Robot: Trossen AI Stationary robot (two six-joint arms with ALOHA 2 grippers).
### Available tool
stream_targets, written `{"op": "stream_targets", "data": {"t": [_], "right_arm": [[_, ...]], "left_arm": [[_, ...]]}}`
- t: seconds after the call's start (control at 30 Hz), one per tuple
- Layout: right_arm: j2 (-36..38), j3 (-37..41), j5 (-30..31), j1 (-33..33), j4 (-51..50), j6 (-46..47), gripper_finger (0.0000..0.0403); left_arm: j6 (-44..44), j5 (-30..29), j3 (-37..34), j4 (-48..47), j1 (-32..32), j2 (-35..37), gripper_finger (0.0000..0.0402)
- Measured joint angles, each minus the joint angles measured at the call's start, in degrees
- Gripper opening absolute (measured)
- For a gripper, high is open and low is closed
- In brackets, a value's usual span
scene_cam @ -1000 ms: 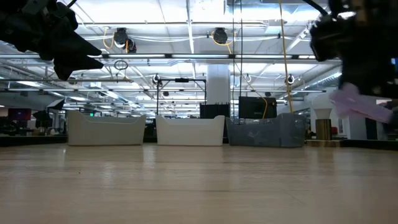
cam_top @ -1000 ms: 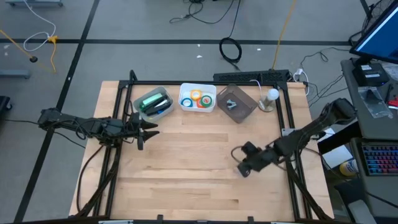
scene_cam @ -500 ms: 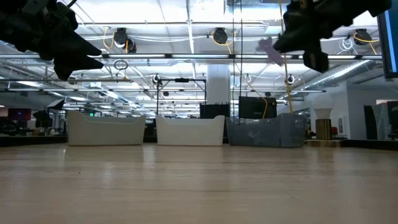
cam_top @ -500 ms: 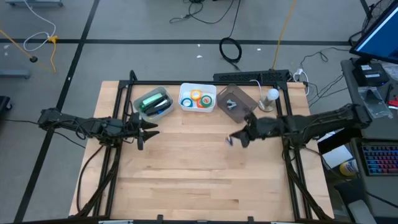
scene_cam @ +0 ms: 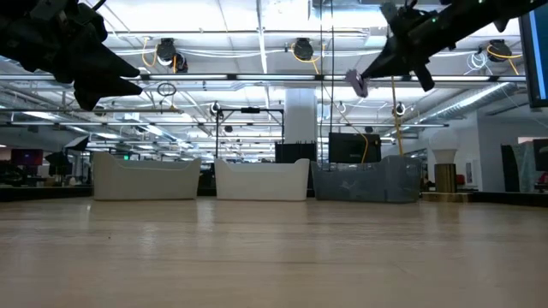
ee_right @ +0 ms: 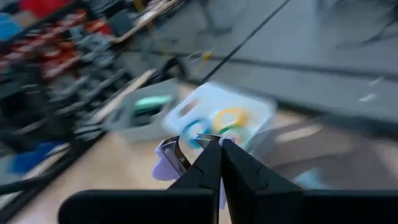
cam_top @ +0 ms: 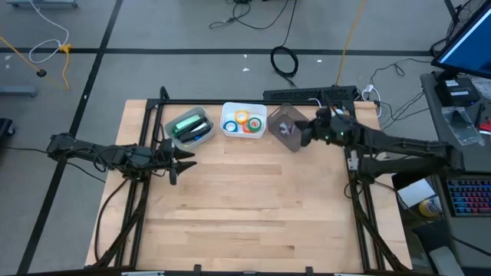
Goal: Pick and place Stapler, Stapler remover, tape
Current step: Put the purple staple remover into the black bin
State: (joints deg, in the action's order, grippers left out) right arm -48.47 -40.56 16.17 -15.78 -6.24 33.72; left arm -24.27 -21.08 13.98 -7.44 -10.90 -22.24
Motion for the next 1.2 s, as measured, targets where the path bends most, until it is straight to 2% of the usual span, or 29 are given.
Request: {"op": "stream_targets", "data": {"t": [0.17, 0.33, 0.6, 0.7, 0.8, 0.97, 1.2], "right_arm": [[-1.3, 0.0, 2.1, -6.4, 0.2, -7.4, 0.0000], [-5.1, 0.0, 1.6, -12.3, -2.6, -9.3, 0.0000], [-14.4, 0.0, -7.4, -19.3, -4.1, -9.0, 0.0000], [-16.7, -0.1, -10.2, -20.4, -4.6, -8.9, 0.0000], [-18.6, -1.6, -11.8, -21.2, -9.8, -9.3, 0.0000], [-21.5, -7.2, -11.8, -21.4, -18.5, -12.8, 0.0000], [-26.5, -14.1, -11.9, -21.4, -25.2, -15.5, 0.0000]], "left_arm": [[0.0, 0.0, 0.0, 0.0, 0.0, 0.0, 0.0182], [-0.1, 0.0, 0.0, 0.0, 0.0, 0.0, 0.0182], [-0.5, 0.0, 0.0, 0.4, 0.0, 0.0, 0.0182], [-0.5, 0.0, 0.0, 0.4, 0.0, 0.0, 0.0182], [-0.5, 0.0, 0.0, 0.4, 0.0, 0.0, 0.0182], [-0.7, 0.0, 0.0, 0.5, 0.0, 0.0, 0.0182], [-0.5, 0.0, 0.0, 0.9, 0.0, 0.0, 0.0182]]}}
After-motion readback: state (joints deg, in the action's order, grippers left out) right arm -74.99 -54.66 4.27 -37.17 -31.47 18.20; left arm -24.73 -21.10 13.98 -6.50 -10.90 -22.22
